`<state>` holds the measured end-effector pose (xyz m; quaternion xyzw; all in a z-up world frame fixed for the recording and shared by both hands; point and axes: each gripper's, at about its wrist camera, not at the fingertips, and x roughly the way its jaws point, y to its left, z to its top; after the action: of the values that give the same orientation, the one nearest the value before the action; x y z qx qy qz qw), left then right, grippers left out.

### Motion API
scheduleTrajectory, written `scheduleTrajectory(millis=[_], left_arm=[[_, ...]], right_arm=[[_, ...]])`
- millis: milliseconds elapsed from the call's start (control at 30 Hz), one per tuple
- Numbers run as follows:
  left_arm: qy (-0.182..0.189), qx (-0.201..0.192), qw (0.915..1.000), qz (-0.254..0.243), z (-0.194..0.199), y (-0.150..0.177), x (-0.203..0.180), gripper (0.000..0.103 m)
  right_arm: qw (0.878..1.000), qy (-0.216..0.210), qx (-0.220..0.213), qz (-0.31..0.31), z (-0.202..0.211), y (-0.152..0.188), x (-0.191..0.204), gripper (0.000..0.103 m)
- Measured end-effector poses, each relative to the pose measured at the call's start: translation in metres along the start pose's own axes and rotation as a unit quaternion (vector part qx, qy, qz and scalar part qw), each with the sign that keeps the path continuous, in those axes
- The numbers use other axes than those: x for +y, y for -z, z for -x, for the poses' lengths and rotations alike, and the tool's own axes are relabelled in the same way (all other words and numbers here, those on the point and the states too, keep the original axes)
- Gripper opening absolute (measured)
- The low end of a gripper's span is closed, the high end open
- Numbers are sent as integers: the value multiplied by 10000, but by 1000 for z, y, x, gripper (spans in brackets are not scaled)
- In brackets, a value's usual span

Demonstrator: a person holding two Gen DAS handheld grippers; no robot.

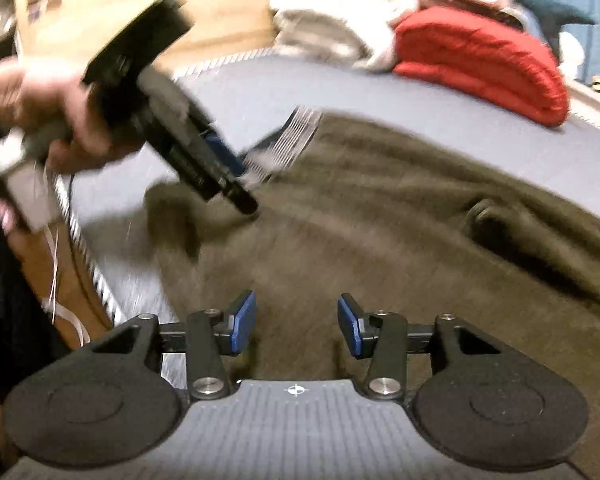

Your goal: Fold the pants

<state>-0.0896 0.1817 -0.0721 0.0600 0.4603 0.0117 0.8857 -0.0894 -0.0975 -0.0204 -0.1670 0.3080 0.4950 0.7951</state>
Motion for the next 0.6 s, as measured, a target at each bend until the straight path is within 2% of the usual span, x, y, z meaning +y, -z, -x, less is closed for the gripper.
scheduleTrajectory(millis=[133,200,300,367,467,600], left_arm=[[-91,16,9963,851,1,-18,16,93],[-158,-68,9951,977,4,-27,14,103],[-508,-212,9948,859,11,-45,5,103],[-421,-329,9936,999,17,-56,5,103],[-46,-432,9901,1333,20,-73,8,103],[-68,-766,9873,1393,26,-86,-4,103]], right_arm=[[9977,458,-408,-305,7,-13,-22,48],[9954,612,-535,-501,11,-19,-35,48],[9909,783,-753,-793,23,-30,-58,50],[9872,954,-916,-892,34,-39,-75,51],[9789,1243,-1093,-1194,55,-54,-108,58],[9673,1766,-1329,-1243,85,-72,-152,67]])
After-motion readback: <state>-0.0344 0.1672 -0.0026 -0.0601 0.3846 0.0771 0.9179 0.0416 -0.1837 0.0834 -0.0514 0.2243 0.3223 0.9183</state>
